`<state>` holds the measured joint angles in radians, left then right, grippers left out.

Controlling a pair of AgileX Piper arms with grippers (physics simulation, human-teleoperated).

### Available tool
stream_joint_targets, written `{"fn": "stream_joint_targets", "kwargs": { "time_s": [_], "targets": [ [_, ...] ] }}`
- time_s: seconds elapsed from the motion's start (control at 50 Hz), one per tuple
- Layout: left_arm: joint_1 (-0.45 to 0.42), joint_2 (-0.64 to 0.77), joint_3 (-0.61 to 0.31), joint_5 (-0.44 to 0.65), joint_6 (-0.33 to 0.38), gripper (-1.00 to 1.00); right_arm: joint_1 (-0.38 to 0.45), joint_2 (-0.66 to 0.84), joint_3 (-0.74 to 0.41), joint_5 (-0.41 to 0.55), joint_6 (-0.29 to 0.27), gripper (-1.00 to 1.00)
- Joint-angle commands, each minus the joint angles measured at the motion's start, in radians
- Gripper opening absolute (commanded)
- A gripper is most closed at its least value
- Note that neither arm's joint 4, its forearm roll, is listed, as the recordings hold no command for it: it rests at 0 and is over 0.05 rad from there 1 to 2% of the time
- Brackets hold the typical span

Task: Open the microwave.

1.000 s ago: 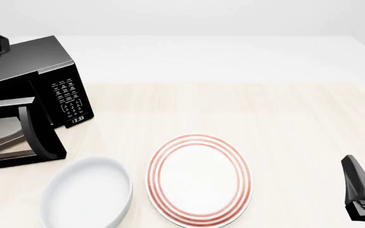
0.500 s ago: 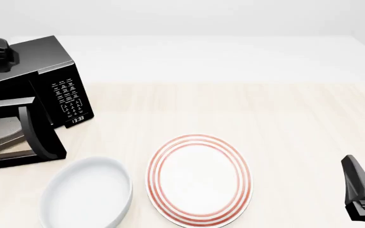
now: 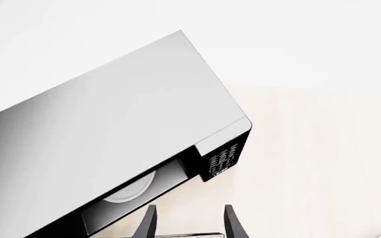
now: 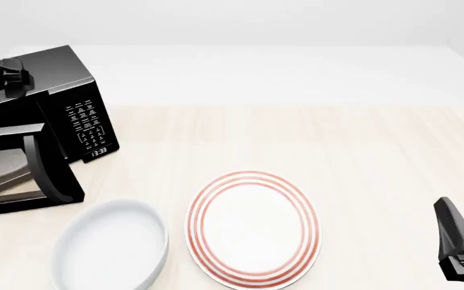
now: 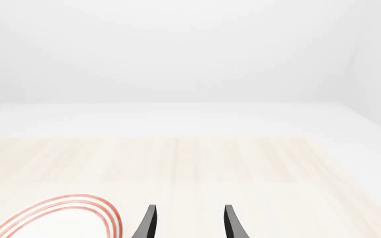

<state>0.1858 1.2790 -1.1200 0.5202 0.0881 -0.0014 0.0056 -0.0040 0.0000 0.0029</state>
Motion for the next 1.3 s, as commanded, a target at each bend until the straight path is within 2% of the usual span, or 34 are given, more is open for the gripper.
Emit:
{"fn": "stream_joint_targets", "kwargs": {
  "time_s": [0.02, 0.46, 0.9, 1.3],
  "targets": [
    [0.017, 0.035, -0.006, -0.008, 0.011, 1.0, 0.0, 0.0, 0.0, 0.0, 0.0, 1.0],
    [0.054, 0.082, 0.041, -0.063, 0.025, 1.0, 0.0, 0.0, 0.0, 0.0, 0.0, 1.0],
    [0.062, 0.122, 0.058, -0.11, 0.002, 1.0, 0.0, 0.0, 0.0, 0.0, 0.0, 1.0],
    [0.079, 0.121, 0.111, -0.151, -0.018, 1.0, 0.0, 0.0, 0.0, 0.0, 0.0, 1.0]
  ]
}}
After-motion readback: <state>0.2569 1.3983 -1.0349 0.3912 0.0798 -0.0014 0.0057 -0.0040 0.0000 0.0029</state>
